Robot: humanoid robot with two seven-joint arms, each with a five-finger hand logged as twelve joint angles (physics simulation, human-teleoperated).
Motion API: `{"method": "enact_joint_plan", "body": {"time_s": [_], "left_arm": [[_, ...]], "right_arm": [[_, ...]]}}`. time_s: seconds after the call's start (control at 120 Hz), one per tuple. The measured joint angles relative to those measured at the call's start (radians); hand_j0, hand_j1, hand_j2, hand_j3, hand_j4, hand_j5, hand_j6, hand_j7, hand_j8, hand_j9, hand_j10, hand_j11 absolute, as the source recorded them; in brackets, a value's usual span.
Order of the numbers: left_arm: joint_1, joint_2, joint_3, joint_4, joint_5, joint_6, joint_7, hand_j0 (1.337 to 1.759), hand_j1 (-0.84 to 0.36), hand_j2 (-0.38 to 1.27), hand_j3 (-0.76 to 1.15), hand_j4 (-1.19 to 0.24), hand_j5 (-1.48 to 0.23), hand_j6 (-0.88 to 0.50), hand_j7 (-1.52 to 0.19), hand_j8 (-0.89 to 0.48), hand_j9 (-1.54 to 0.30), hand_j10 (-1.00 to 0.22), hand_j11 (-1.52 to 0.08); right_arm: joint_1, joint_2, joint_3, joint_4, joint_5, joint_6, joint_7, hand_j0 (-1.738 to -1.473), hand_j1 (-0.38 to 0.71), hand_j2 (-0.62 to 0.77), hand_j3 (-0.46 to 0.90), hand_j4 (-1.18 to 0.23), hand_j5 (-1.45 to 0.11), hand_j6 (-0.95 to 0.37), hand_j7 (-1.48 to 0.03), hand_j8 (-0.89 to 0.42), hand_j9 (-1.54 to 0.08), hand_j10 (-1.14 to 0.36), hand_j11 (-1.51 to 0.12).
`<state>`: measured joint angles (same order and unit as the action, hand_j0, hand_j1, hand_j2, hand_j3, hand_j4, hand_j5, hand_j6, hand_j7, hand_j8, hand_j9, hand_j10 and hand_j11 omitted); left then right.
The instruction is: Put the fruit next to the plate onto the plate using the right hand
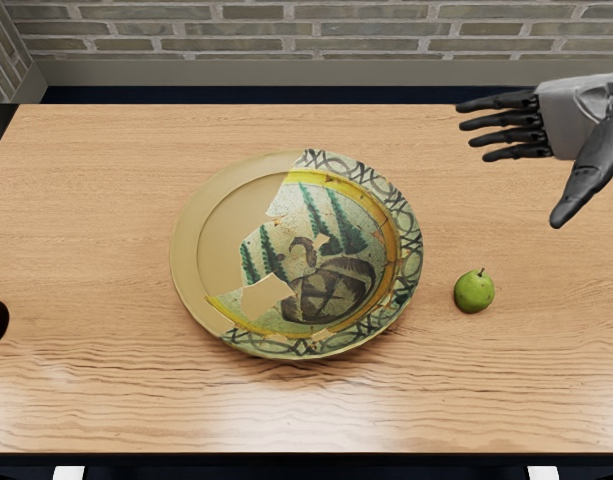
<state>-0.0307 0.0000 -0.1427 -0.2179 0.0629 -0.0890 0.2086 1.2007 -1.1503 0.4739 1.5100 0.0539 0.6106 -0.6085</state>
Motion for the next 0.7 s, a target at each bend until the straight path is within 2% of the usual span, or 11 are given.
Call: {"method": "enact_joint_plan", "body": {"time_s": [0.117,0.225,0.275,0.333,0.4,0.458,0.525,0.583,0.7], "left_arm": [[0.000,0.000,0.000,0.000,0.000,0.000,0.000,1.658,0.35,0.00,0.00,0.00,0.00,0.00,0.00,0.00,0.00,0.00,0.00],[0.000,0.000,0.000,0.000,0.000,0.000,0.000,1.658,0.35,0.00,0.00,0.00,0.00,0.00,0.00,0.00,0.00,0.00,0.00],[0.000,0.000,0.000,0.000,0.000,0.000,0.000,1.658,0.35,0.00,0.00,0.00,0.00,0.00,0.00,0.00,0.00,0.00,0.00],[0.000,0.000,0.000,0.000,0.000,0.000,0.000,1.658,0.35,0.00,0.00,0.00,0.00,0.00,0.00,0.00,0.00,0.00,0.00],[0.000,0.000,0.000,0.000,0.000,0.000,0.000,1.658,0.35,0.00,0.00,0.00,0.00,0.00,0.00,0.00,0.00,0.00,0.00],[0.000,0.000,0.000,0.000,0.000,0.000,0.000,1.658,0.35,0.00,0.00,0.00,0.00,0.00,0.00,0.00,0.00,0.00,0.00],[0.000,0.000,0.000,0.000,0.000,0.000,0.000,1.658,0.35,0.00,0.00,0.00,0.00,0.00,0.00,0.00,0.00,0.00,0.00],[0.000,0.000,0.000,0.000,0.000,0.000,0.000,1.658,0.35,0.00,0.00,0.00,0.00,0.00,0.00,0.00,0.00,0.00,0.00],[0.000,0.000,0.000,0.000,0.000,0.000,0.000,1.658,0.35,0.00,0.00,0.00,0.00,0.00,0.00,0.00,0.00,0.00,0.00]], "right_arm": [[0.007,-0.005,-0.012,0.029,-0.008,0.001,-0.002,-1.658,-0.33,0.00,0.00,-0.02,-0.02,-0.02,-0.02,-0.02,-0.02,-0.02,-0.02],[0.049,0.062,-0.031,-0.012,-0.040,0.001,-0.002,-1.658,-0.33,0.00,0.00,-0.02,-0.03,-0.02,-0.03,-0.02,-0.03,-0.02,-0.03],[0.145,0.109,-0.122,-0.040,-0.086,-0.013,-0.002,-1.658,-0.33,0.00,0.00,-0.02,-0.03,-0.02,-0.03,-0.02,-0.03,-0.02,-0.03],[0.321,0.172,-0.326,-0.052,-0.122,-0.098,-0.002,-1.658,-0.32,0.00,0.00,-0.02,-0.03,-0.02,-0.03,-0.02,-0.03,-0.02,-0.03],[0.506,0.199,-0.516,0.009,-0.145,-0.225,-0.002,-1.658,-0.32,-0.01,0.00,-0.02,-0.03,-0.02,-0.03,-0.02,-0.03,-0.02,-0.03],[0.583,0.209,-0.628,0.065,-0.169,-0.351,-0.002,-1.658,-0.32,-0.01,0.00,-0.02,-0.03,-0.03,-0.03,-0.02,-0.03,-0.02,-0.03],[0.584,0.239,-0.705,0.117,-0.270,-0.515,-0.002,-1.658,-0.32,-0.01,0.00,-0.02,-0.03,-0.03,-0.03,-0.03,-0.03,-0.02,-0.03],[0.544,0.289,-0.744,0.144,-0.357,-0.632,-0.002,-1.658,-0.32,0.00,0.00,-0.02,-0.03,-0.03,-0.03,-0.03,-0.03,-0.02,-0.03],[0.475,0.361,-0.799,0.179,-0.452,-0.742,-0.002,-1.658,-0.32,0.00,0.00,-0.03,-0.03,-0.03,-0.03,-0.03,-0.03,-0.03,-0.03]]}}
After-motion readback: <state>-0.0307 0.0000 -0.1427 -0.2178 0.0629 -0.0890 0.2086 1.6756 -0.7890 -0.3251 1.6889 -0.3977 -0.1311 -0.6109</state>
